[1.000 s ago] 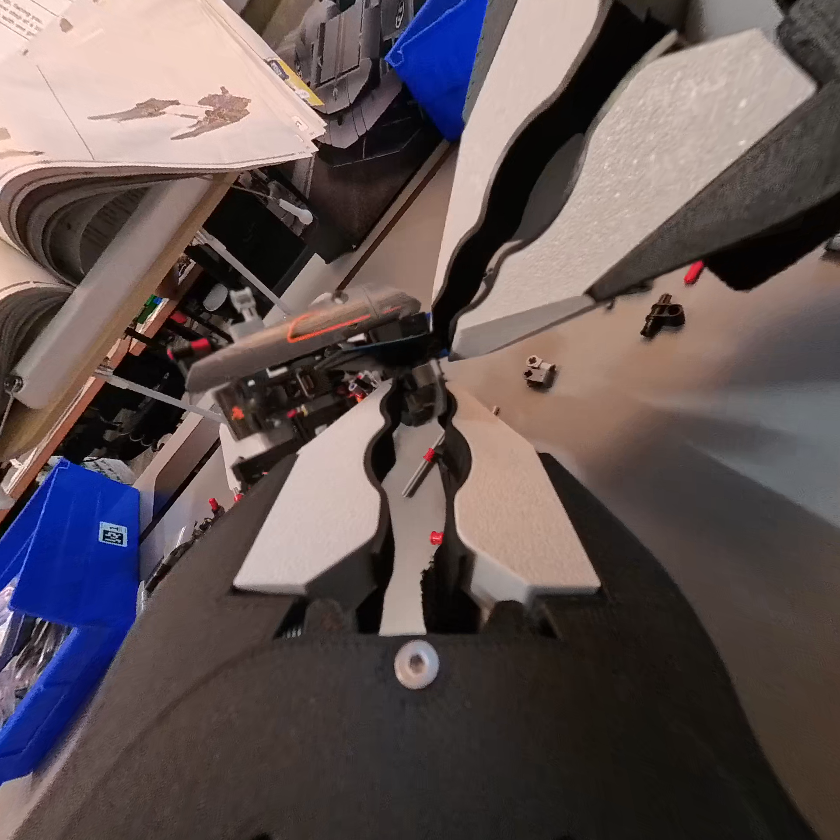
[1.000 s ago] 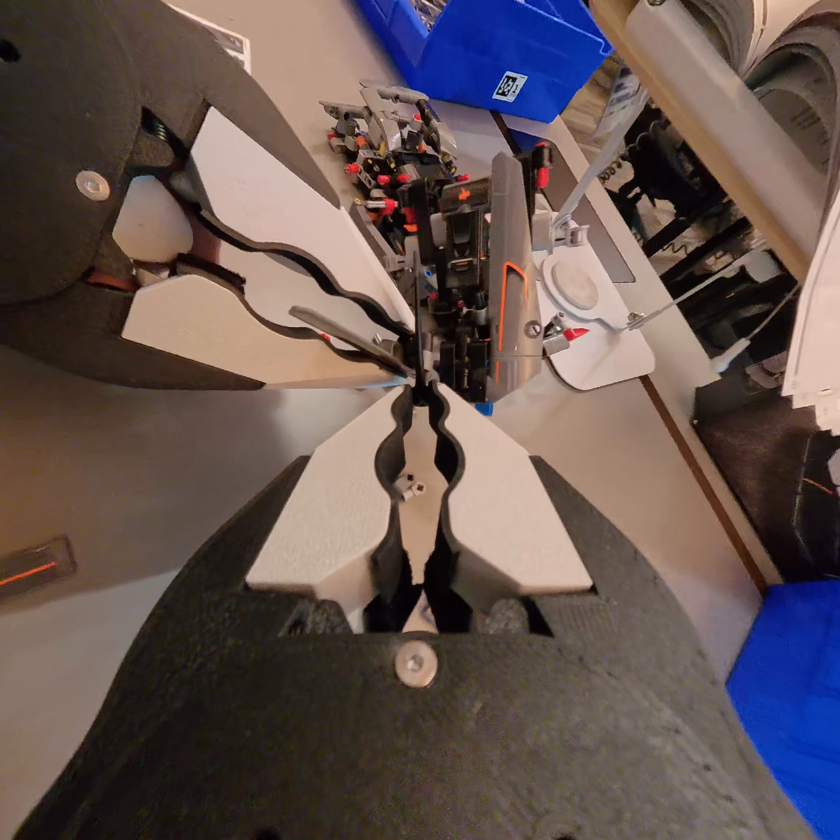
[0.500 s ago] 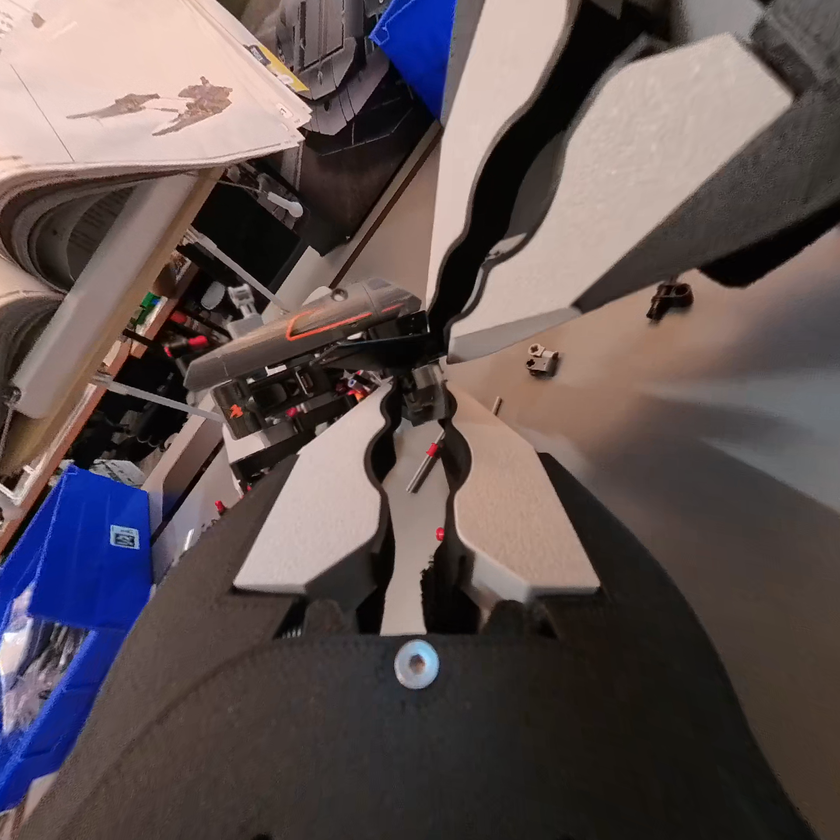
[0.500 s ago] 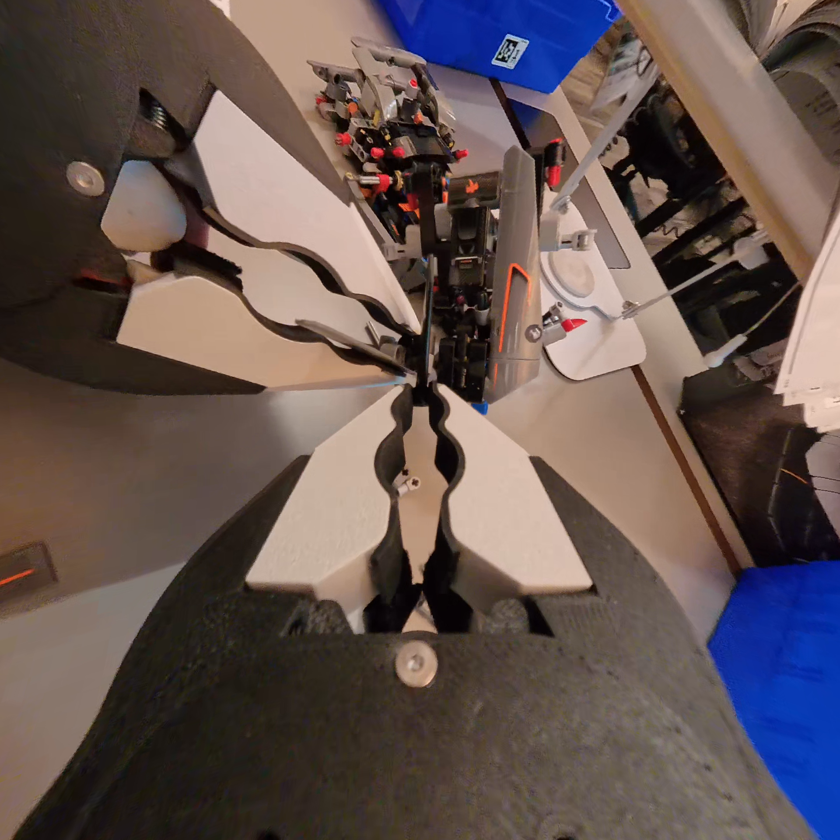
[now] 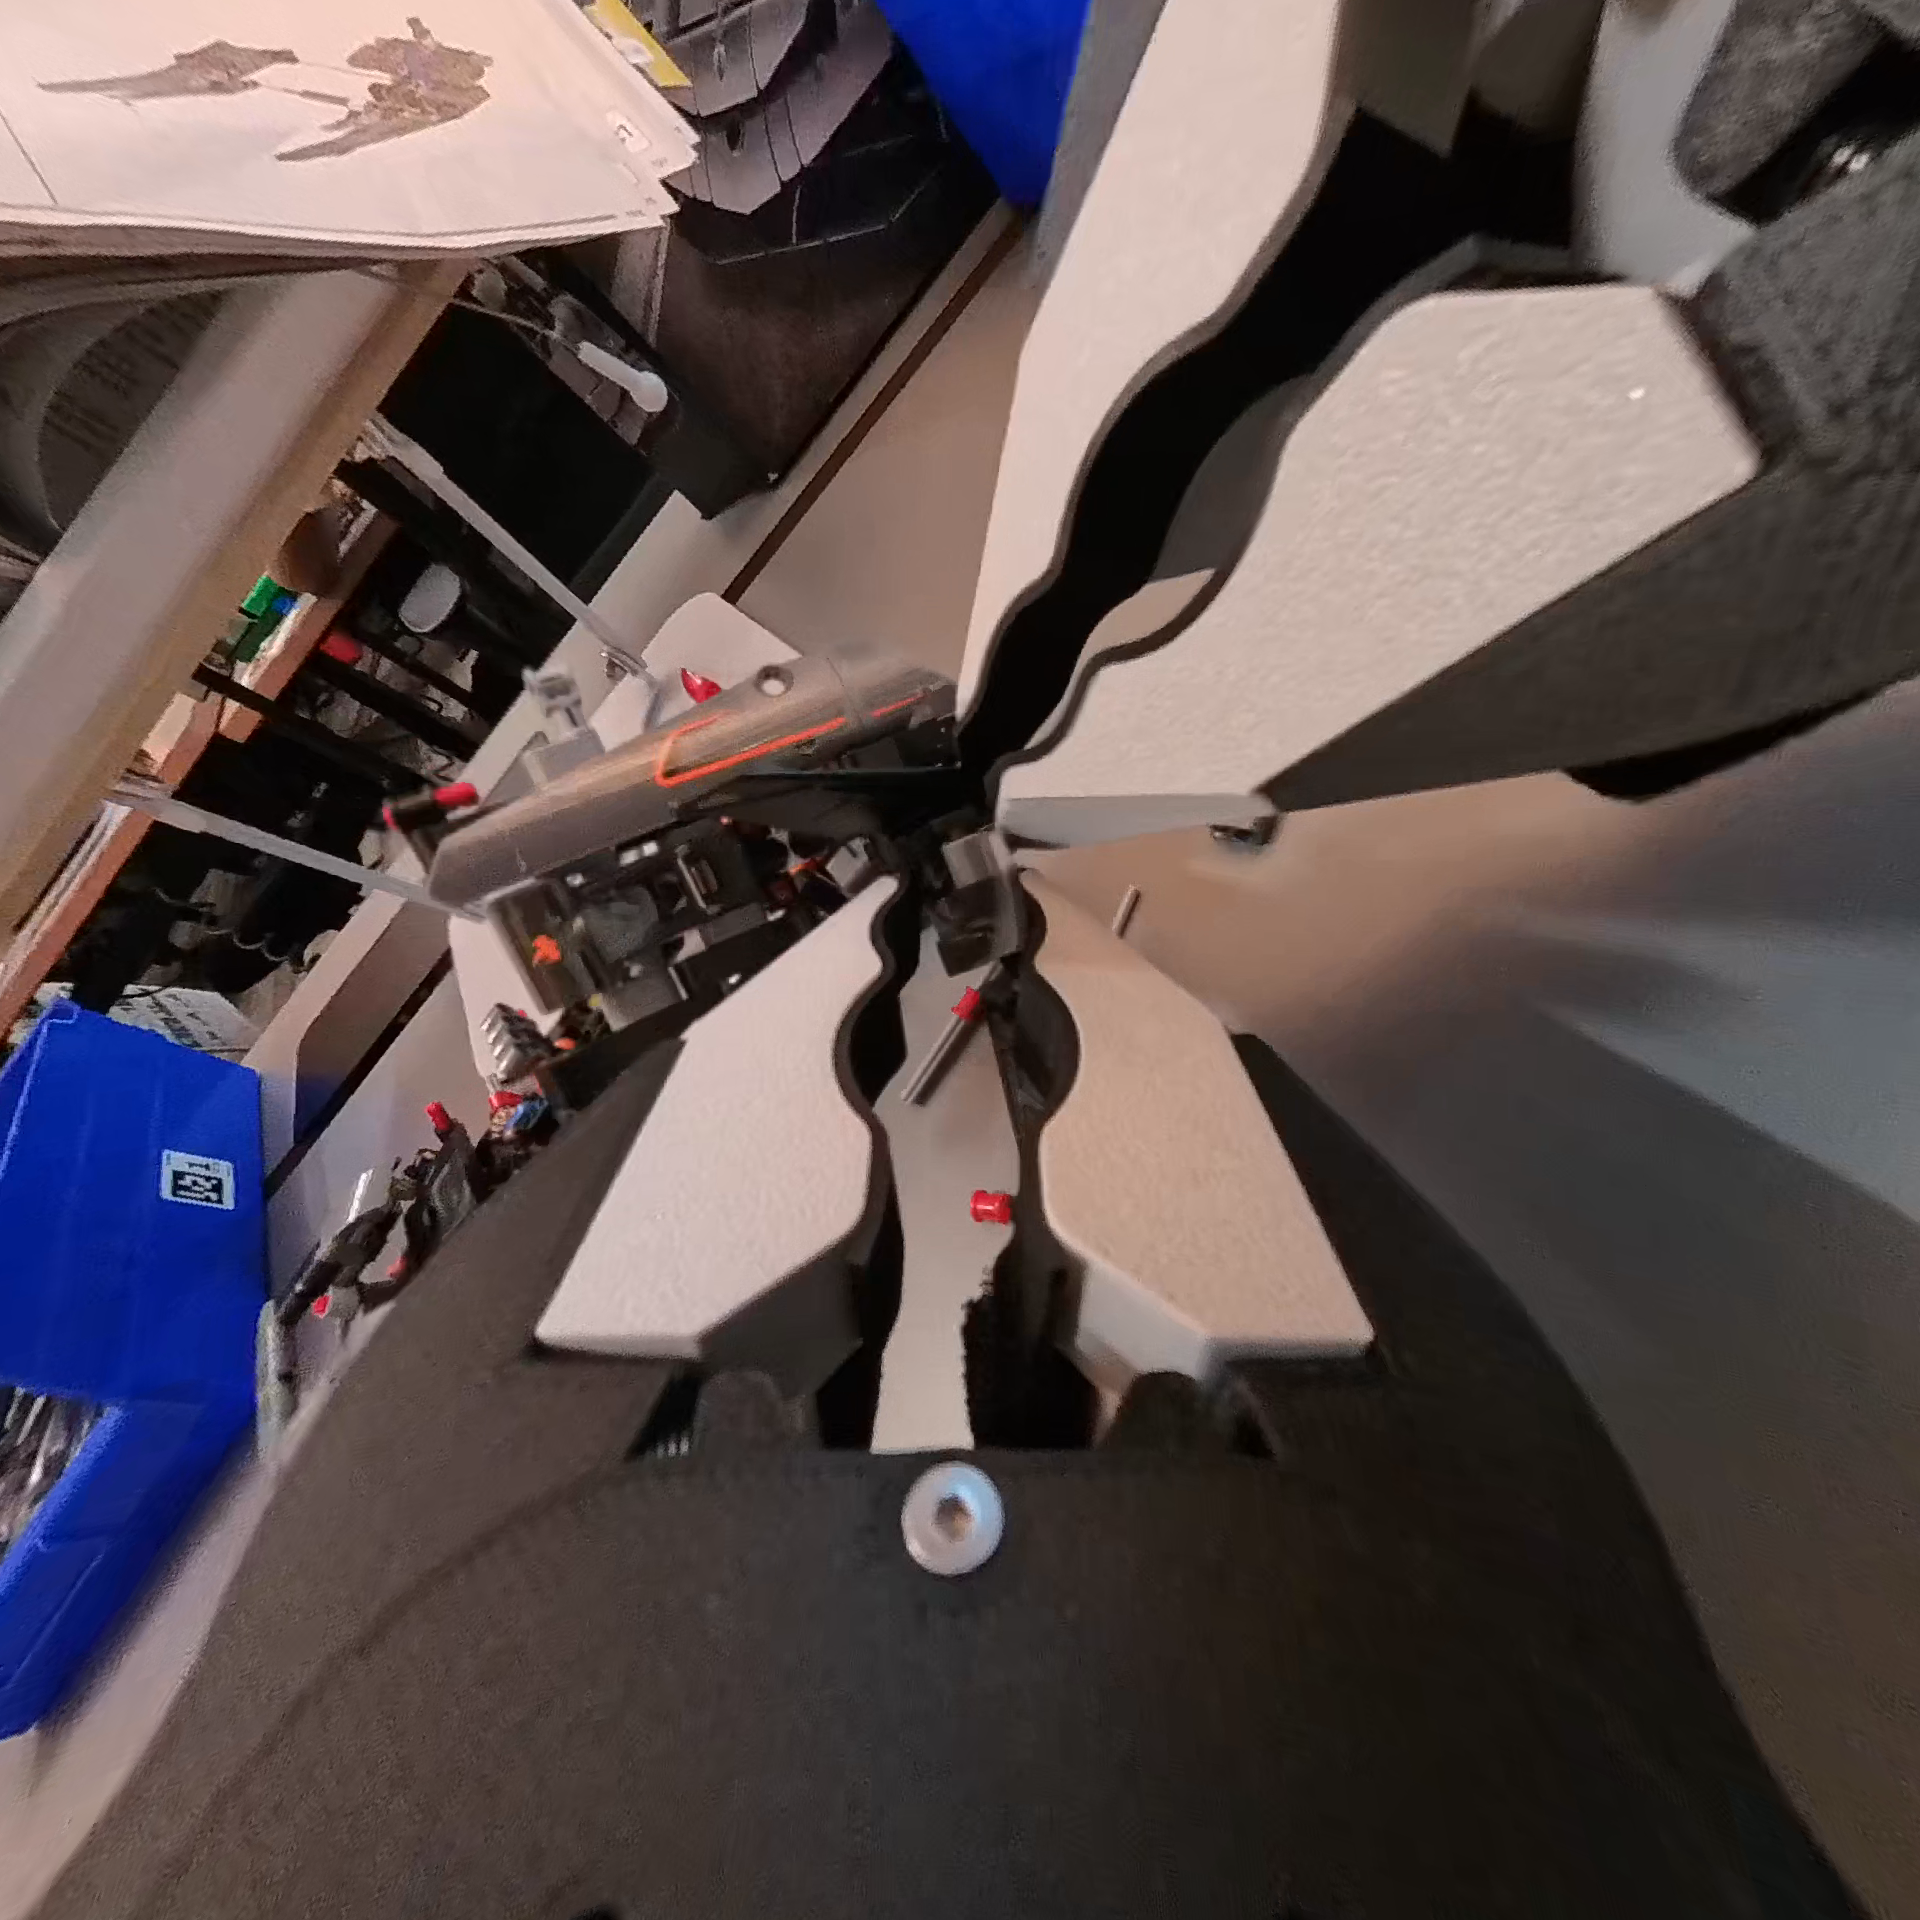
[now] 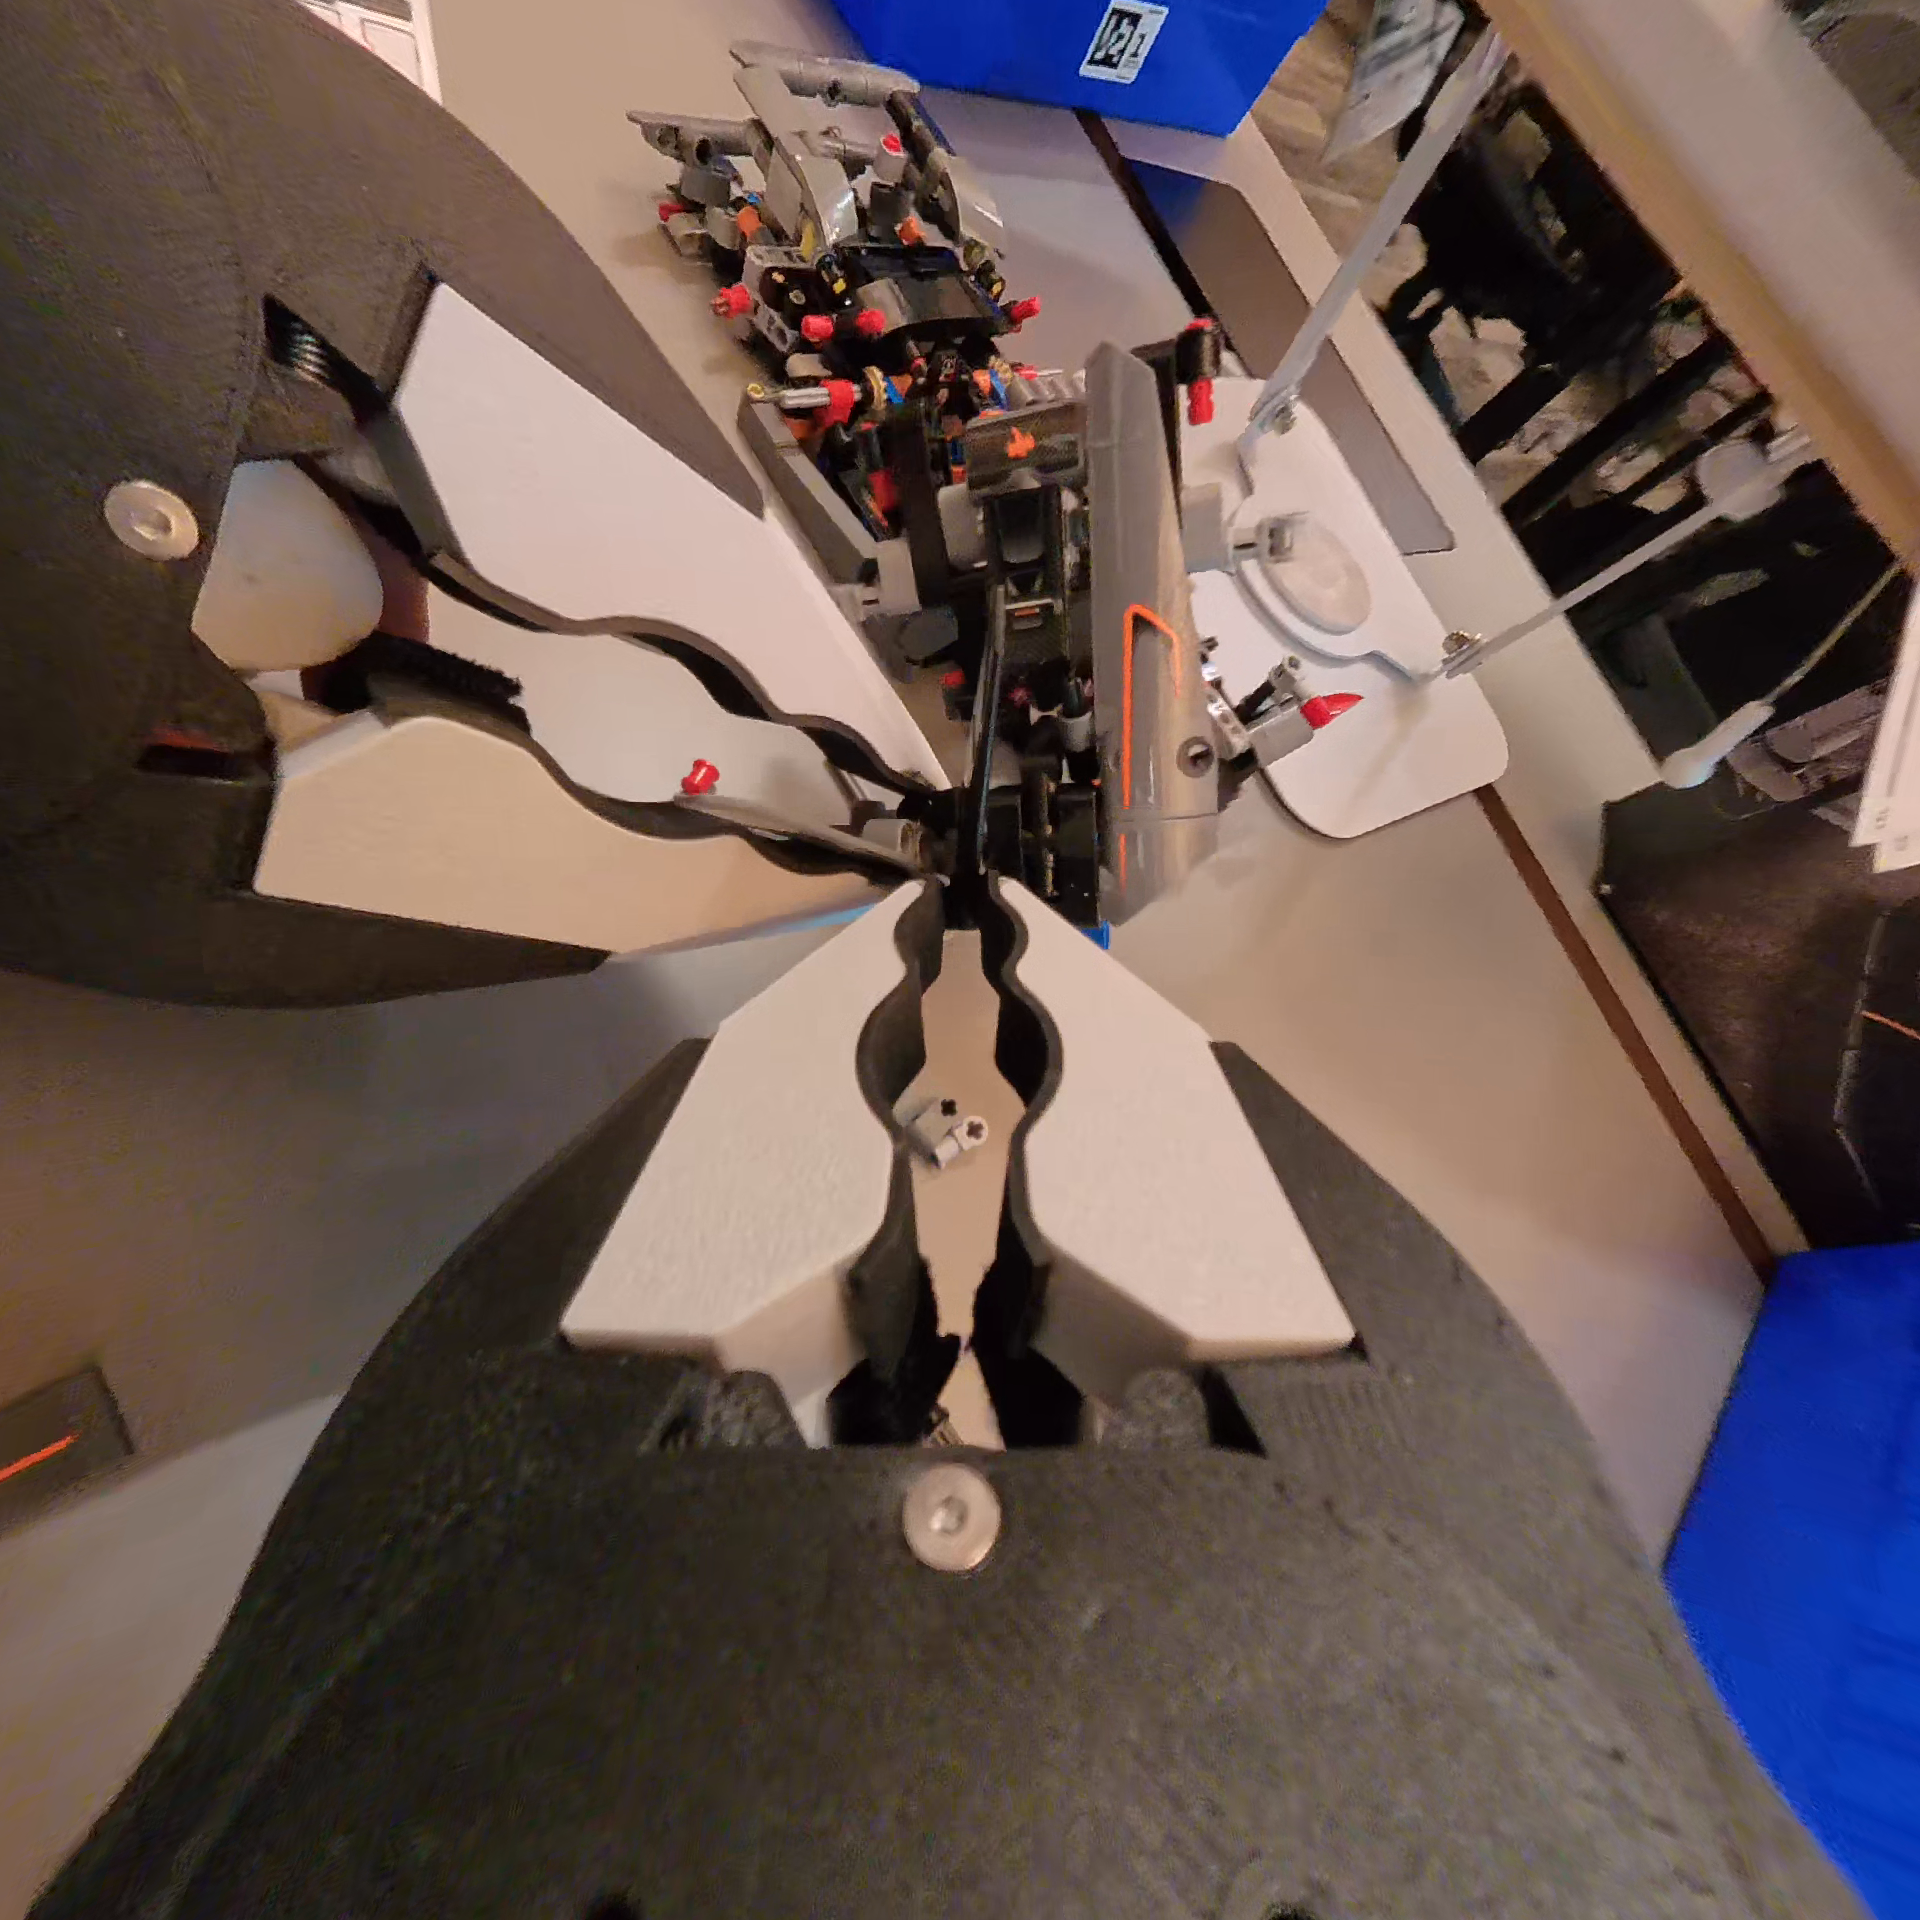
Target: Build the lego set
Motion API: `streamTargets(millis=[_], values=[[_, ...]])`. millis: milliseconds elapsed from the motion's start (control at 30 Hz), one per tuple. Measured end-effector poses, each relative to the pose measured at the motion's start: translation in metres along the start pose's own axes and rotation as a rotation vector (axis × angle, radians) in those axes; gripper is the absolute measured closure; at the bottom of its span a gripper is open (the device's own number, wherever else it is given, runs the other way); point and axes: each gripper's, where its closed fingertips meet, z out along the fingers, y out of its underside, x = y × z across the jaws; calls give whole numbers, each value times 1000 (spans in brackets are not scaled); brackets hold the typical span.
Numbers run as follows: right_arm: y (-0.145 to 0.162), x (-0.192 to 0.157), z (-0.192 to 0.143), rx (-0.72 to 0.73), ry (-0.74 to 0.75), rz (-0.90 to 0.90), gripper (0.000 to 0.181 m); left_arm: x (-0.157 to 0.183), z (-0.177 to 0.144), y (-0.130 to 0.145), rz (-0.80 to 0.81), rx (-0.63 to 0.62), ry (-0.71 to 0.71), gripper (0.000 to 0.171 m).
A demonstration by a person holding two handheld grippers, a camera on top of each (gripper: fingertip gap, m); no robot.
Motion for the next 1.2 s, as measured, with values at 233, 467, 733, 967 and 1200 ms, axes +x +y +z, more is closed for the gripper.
streamTargets(millis=[233,467,733,967,1200], values=[[-1,1,-2,35,-85,43,158,-3,2,9,-87,-17,99,158],[4,9,-18,108,-197,136,156,-12,-20,8,-206,4,242,158],[-21,-13,-43,177,-383,147,159,-8,-80,33,-218,-54,491,158],[-42,-115,-42,80,-594,21,164,21,-125,73,-120,-153,729,158],[-37,-140,-20,-29,-535,284,164,28,-132,81,-139,-141,695,158]])
